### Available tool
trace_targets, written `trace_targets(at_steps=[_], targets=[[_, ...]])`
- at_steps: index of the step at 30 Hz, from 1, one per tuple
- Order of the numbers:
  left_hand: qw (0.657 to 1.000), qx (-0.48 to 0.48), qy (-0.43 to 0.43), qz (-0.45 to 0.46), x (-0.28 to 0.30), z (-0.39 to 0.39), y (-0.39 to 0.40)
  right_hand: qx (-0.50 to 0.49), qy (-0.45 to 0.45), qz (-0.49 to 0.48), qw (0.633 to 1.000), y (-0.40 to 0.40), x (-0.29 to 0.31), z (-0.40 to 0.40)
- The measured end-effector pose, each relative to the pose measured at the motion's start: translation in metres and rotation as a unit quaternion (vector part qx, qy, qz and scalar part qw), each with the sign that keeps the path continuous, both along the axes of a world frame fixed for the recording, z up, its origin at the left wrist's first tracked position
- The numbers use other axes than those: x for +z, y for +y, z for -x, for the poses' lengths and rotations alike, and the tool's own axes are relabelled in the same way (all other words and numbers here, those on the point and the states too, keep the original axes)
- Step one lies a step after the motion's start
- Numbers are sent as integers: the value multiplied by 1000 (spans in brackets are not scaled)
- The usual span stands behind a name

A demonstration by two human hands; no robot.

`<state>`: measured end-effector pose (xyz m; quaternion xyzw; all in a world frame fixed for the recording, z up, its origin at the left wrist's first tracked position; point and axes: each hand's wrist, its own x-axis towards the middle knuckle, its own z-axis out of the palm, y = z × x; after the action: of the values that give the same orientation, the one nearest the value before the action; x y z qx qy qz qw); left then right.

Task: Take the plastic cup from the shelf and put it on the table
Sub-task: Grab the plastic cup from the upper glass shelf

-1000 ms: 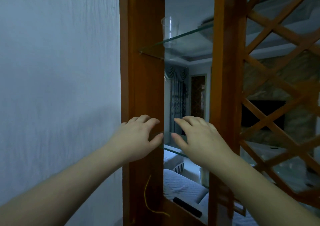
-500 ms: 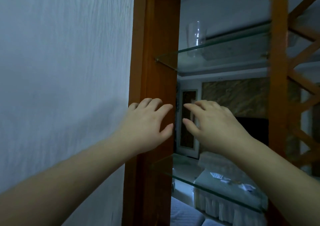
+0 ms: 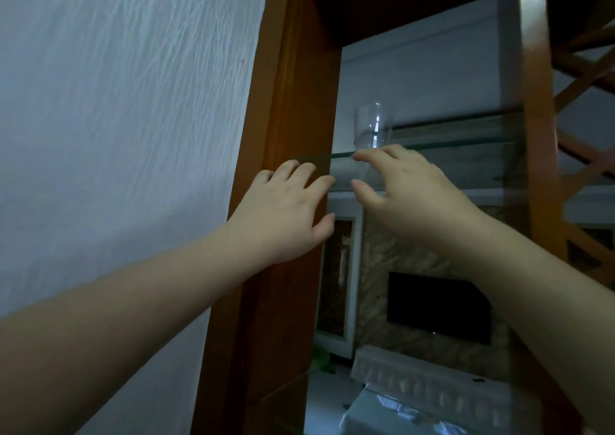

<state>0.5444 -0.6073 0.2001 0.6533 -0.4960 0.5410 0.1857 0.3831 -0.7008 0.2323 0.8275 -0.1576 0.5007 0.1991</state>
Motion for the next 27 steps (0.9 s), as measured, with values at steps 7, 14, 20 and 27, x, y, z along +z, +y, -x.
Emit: trace_targets(at_steps=[7, 14, 20, 27], targets=[[999, -20, -14, 27, 40, 14, -7, -19, -37, 40, 998, -11, 51, 11], [996, -77, 16, 47, 68, 29, -23, -83, -61, 47, 994, -26, 93, 0], [980, -161, 82, 85, 83, 23, -44, -76, -91, -89, 989, -31, 118, -20], [962, -190, 166, 105, 85, 11, -62, -14, -113, -292, 950, -37, 134, -43]])
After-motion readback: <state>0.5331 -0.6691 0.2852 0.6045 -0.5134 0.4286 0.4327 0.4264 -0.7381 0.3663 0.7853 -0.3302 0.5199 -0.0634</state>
